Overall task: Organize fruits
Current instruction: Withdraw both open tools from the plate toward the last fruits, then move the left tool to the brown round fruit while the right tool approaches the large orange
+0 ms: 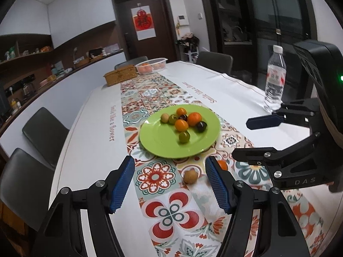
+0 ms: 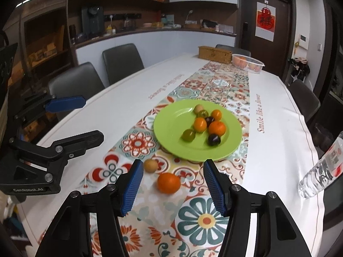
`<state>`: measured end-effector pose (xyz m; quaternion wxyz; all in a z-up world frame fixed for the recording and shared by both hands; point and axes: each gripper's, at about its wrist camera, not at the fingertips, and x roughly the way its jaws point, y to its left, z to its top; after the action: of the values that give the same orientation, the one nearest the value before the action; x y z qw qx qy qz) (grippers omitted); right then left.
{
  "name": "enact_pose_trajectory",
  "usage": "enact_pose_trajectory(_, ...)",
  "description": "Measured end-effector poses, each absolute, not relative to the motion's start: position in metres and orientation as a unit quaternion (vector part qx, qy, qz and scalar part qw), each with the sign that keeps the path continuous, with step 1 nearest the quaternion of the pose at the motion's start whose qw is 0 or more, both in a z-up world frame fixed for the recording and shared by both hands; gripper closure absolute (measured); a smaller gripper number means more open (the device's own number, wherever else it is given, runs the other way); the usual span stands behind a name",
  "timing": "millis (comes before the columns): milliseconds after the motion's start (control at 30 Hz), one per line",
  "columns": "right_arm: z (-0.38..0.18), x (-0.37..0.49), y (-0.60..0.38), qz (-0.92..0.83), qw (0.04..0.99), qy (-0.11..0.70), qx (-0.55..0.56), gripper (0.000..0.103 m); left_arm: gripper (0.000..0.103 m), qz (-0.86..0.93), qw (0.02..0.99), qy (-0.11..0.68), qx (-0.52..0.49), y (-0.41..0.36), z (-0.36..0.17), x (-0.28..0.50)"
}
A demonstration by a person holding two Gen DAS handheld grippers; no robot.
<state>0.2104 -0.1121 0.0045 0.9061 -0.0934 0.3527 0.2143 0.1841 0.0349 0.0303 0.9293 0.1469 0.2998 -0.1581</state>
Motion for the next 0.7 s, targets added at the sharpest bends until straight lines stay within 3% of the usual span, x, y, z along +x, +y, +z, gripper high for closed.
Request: enact_pose_trajectory(700,-0.054,0.237,-0.092,0.226,0.864,0.429,-0.136,0.044,0.036,-0.236,0.886,0.356,0.181,0.032,-0.035,0.224)
